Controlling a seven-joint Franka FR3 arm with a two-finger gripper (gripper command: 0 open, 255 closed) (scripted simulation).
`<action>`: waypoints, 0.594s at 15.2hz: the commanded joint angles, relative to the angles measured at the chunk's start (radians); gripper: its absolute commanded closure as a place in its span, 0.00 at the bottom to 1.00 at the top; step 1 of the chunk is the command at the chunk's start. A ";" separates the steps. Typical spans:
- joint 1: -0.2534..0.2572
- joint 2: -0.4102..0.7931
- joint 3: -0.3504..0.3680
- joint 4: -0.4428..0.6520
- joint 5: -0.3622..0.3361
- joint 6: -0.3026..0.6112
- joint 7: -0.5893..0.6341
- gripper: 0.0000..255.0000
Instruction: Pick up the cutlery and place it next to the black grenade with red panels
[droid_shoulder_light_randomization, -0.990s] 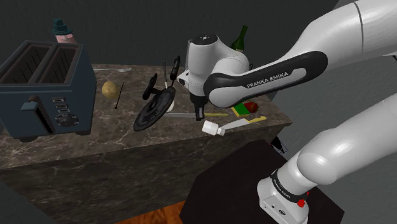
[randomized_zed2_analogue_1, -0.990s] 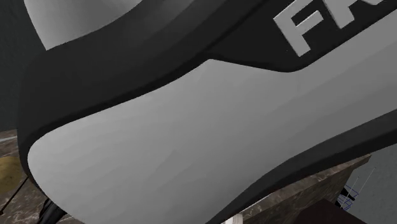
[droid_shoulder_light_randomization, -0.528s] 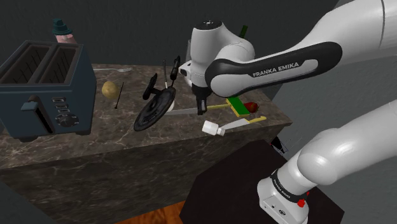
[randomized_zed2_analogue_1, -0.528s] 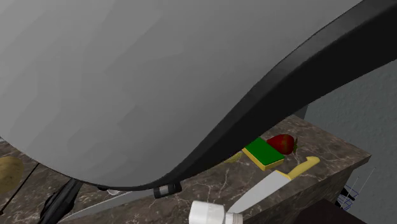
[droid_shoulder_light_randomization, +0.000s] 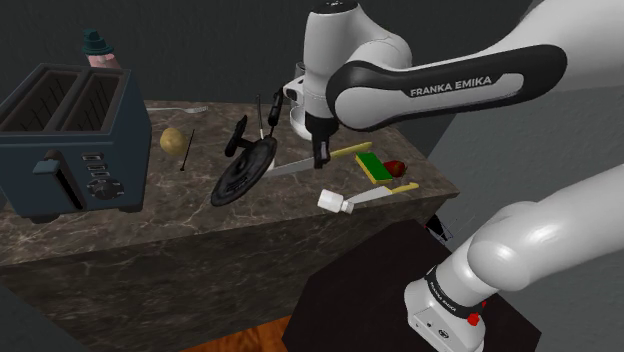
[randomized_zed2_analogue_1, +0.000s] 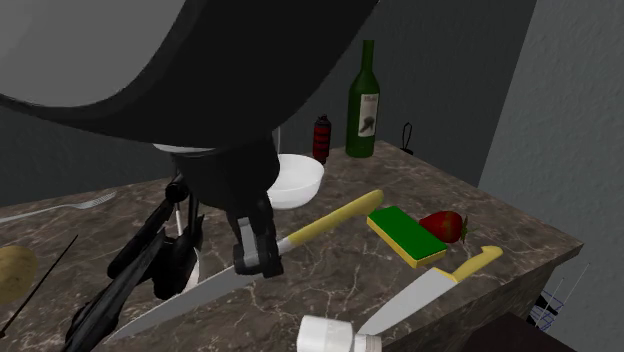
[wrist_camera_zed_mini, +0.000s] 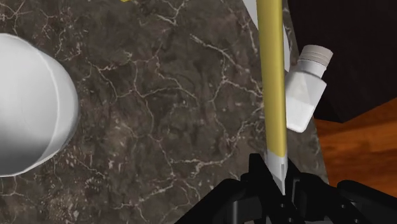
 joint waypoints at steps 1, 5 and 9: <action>0.001 -0.013 -0.005 0.017 0.006 -0.027 -0.009 1.00; 0.002 -0.029 -0.012 0.057 0.012 -0.081 -0.024 1.00; 0.002 -0.041 -0.018 0.100 0.017 -0.134 -0.037 1.00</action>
